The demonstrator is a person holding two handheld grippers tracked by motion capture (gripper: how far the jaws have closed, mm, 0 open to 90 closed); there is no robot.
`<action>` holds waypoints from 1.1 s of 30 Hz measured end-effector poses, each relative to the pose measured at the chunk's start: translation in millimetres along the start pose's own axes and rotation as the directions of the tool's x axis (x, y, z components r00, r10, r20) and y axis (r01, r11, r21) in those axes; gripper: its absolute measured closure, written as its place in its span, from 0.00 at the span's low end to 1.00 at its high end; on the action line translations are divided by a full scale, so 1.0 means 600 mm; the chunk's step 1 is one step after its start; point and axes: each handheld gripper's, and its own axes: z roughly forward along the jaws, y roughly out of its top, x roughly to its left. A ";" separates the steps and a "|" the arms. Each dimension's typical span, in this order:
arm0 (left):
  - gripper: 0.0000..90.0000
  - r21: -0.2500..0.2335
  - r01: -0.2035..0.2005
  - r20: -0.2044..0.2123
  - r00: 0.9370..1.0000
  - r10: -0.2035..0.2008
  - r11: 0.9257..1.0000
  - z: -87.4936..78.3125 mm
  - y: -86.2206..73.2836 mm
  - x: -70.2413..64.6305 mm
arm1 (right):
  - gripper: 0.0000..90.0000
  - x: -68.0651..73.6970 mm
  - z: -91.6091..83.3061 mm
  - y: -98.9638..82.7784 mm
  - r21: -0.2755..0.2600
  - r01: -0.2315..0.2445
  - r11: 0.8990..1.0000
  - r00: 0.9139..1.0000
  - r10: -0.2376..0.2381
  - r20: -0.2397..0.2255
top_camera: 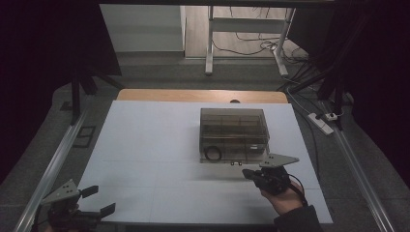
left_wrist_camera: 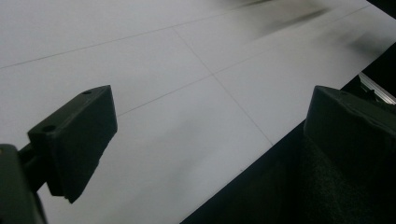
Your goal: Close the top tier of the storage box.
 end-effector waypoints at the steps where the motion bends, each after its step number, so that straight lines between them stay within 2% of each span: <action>1: 0.04 0.001 -0.001 -0.001 1.000 0.001 1.000 0.000 0.000 0.000 | 0.99 -0.001 0.002 0.001 0.003 0.004 1.000 1.000 -0.004 -0.001; 7: 0.04 0.007 -0.005 -0.004 1.000 0.005 1.000 0.001 0.001 -0.001 | 0.99 -0.003 0.018 0.006 0.025 0.022 0.999 1.000 -0.022 0.007; 24: 0.05 0.012 -0.006 -0.007 1.000 0.006 1.000 0.002 0.001 -0.002 | 0.99 -0.022 0.047 0.011 0.065 0.012 0.998 1.000 -0.012 -0.001; 33: 0.05 0.013 -0.007 -0.007 1.000 0.007 1.000 0.002 0.001 -0.002 | 0.99 -0.023 0.058 0.017 0.094 0.038 0.995 0.999 -0.039 0.007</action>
